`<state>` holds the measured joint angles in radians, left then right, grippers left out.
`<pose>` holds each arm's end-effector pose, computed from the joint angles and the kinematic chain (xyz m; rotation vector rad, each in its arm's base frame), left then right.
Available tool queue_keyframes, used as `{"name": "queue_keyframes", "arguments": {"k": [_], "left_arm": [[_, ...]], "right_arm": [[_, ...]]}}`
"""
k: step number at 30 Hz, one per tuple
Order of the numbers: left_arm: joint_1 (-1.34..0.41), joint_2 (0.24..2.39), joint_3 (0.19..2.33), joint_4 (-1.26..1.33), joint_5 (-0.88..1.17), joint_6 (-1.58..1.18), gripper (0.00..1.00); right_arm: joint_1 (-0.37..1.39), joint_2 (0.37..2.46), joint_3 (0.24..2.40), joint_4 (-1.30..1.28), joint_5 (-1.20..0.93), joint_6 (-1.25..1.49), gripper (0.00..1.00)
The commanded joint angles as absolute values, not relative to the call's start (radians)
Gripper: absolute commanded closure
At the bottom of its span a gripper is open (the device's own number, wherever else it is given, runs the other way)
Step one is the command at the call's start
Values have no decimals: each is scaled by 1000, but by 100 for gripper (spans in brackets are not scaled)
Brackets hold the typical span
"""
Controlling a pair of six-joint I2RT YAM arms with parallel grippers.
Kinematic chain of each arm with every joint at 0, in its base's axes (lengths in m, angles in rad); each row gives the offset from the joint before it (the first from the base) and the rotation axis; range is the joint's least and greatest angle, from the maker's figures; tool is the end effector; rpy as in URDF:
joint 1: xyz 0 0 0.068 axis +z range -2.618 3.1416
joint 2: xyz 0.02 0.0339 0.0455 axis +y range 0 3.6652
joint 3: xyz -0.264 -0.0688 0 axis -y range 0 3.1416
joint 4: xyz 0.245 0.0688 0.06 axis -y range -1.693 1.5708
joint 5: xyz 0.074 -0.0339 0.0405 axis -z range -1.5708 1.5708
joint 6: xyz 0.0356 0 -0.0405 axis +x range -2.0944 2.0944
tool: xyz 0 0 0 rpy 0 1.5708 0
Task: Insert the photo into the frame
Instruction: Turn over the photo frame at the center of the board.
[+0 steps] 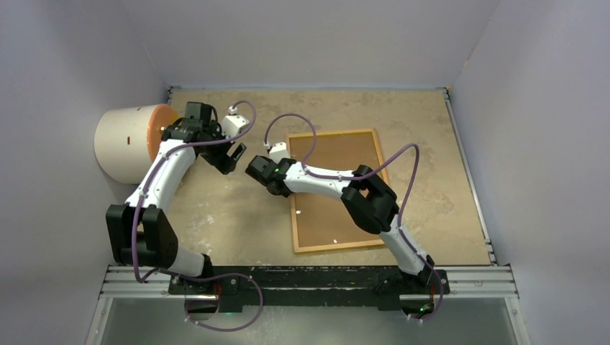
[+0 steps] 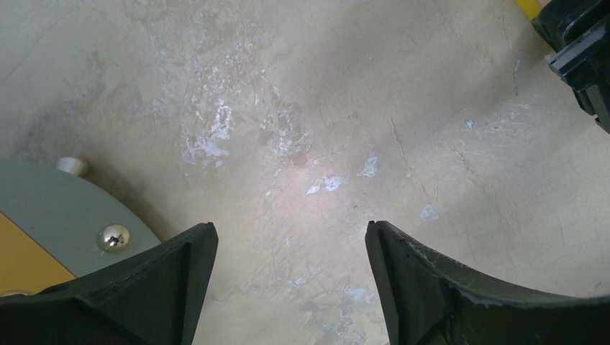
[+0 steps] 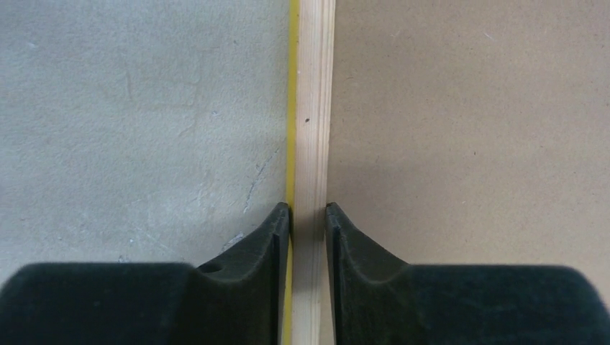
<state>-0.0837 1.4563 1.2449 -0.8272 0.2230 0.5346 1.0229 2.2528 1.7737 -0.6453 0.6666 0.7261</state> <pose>0.2954 -0.0327 0.2893 0.8575 2.4266 -0.1240 0.2665 0.3944 0.1668 -0.1651 2.3558 -0.1128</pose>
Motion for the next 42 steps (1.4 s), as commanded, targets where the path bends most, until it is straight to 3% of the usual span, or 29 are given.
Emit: {"name": "queue_keyframes", "arguments": {"k": [1,7,20,33,42], "left_arm": [[-70,1457,1240,-808,194,511,19],[-50,1499,1236,-805,190,501,19],[89,1553,1364,-944,385,498,21],[204,1480,1577,-1116,543,521,24],[204,1444,1625,-1132,584,500,27]], "right_arm": [[1025,2281,1801,-660,662,756,79],[1026,2263,1847,-666,644,778,100],[1025,1991,1930,-425,422,880,100],[1005,1905,2101,-234,115,1042,100],[888,1762,1739,107,-67,1277,100]]}}
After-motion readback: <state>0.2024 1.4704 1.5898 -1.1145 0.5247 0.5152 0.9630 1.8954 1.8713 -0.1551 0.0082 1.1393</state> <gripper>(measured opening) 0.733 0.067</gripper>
